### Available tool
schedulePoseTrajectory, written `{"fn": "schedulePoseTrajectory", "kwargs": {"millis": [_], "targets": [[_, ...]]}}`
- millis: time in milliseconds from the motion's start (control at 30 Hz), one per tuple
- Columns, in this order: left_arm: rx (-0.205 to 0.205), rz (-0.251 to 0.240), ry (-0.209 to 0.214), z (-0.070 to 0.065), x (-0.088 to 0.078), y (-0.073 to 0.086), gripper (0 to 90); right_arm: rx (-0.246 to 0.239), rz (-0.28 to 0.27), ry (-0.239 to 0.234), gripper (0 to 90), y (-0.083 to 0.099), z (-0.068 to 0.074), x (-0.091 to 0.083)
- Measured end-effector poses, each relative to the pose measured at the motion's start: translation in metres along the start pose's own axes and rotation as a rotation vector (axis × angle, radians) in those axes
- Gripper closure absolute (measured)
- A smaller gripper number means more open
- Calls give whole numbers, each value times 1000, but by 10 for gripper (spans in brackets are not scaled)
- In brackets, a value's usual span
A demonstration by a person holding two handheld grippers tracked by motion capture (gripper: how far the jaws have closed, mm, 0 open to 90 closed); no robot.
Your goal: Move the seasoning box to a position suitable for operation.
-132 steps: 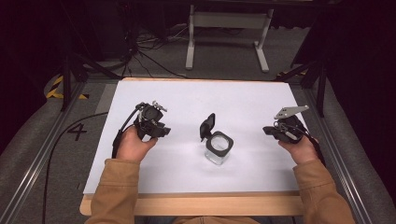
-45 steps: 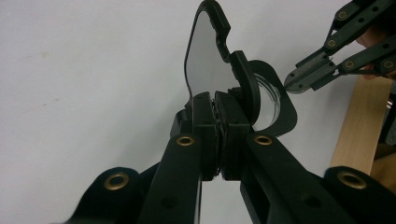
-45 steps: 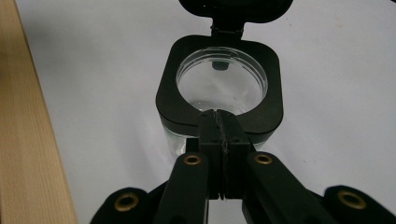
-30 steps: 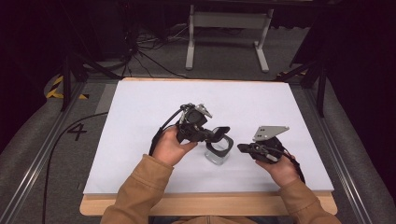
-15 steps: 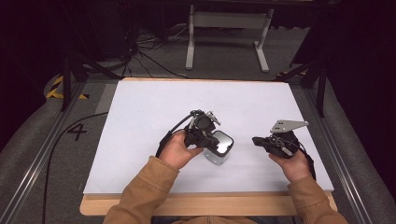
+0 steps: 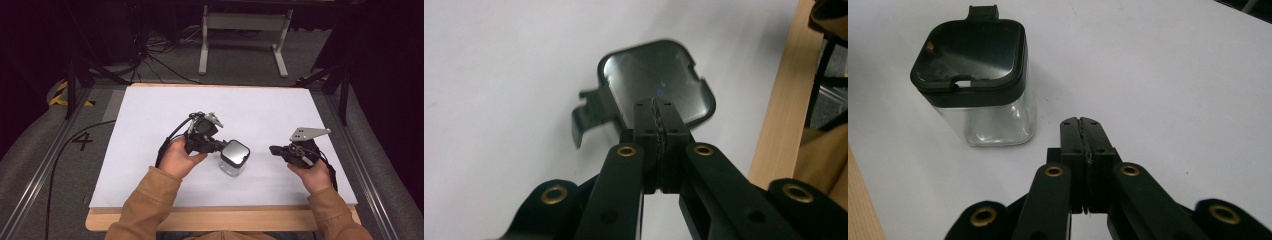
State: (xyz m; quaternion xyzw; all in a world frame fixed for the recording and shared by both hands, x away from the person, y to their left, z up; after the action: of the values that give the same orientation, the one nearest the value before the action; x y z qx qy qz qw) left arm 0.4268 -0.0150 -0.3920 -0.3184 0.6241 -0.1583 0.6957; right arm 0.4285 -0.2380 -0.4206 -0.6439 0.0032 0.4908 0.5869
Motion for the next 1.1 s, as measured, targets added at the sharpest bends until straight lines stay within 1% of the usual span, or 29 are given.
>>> {"fn": "schedulePoseTrajectory", "kwargs": {"millis": [33,67,100,133,200,233,267,333,433,500,567,600,667,700,733,800,867,900,1000,1033,1100], "targets": [[0,0,0,0,0,0,896,0,0,0,900,0,0,0],[-12,-10,8,0,-4,5,896,1,-1,-3,900,-1,-1,1],[-30,-10,25,-1,-6,10,897,1,-4,-7,900,-2,-1,2],[-34,-4,38,-2,-6,13,897,2,-3,-11,900,-3,-2,2],[-39,32,64,-7,2,23,897,5,-8,-16,900,-6,-2,4],[-35,45,82,-11,9,26,898,3,-8,-20,900,-7,-3,6],[-27,66,93,-12,13,27,898,3,-6,-22,900,-7,-3,7],[-18,89,97,-16,23,29,898,3,-5,-25,900,-8,-4,8],[-20,112,115,-19,35,30,898,4,-6,-27,900,-9,-4,10],[-25,115,113,-19,43,31,898,4,-4,-27,900,-9,-5,10],[-26,108,109,-17,48,31,898,8,-5,-25,900,-9,-6,9],[-36,112,109,-17,49,31,898,10,-6,-26,900,-9,-6,9],[-31,112,109,-16,51,30,898,10,-7,-25,900,-8,-6,9],[-38,121,110,-16,52,31,898,13,-8,-25,900,-8,-6,9],[-37,123,112,-16,53,31,897,12,-6,-24,900,-7,-6,8],[-34,131,104,-15,56,30,898,16,-2,-21,900,-5,-6,9],[-38,133,107,-15,57,30,897,13,0,-21,900,-4,-6,10],[-33,134,105,-14,57,30,898,10,2,-19,900,-4,-6,10],[-24,150,94,-12,58,31,897,15,3,-19,900,-2,-6,9],[-34,150,83,-11,58,31,898,14,0,-18,900,-2,-6,9],[-29,155,74,-9,60,31,897,11,2,-15,900,-1,-6,8]]}}
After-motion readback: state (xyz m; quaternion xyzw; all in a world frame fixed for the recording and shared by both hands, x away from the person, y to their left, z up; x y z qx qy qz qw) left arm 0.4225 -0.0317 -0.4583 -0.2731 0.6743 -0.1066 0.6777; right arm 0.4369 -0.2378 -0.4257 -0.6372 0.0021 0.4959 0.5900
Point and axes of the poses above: each handheld gripper's, and its own axes: x roughly forward along the jaws, y roughly out of its underside, z roughly to its left, the point moved 9 cm from there along x, roughly forward along the jaws, and after that the axes turned 14 degrees about x, right-handed, at the moved point
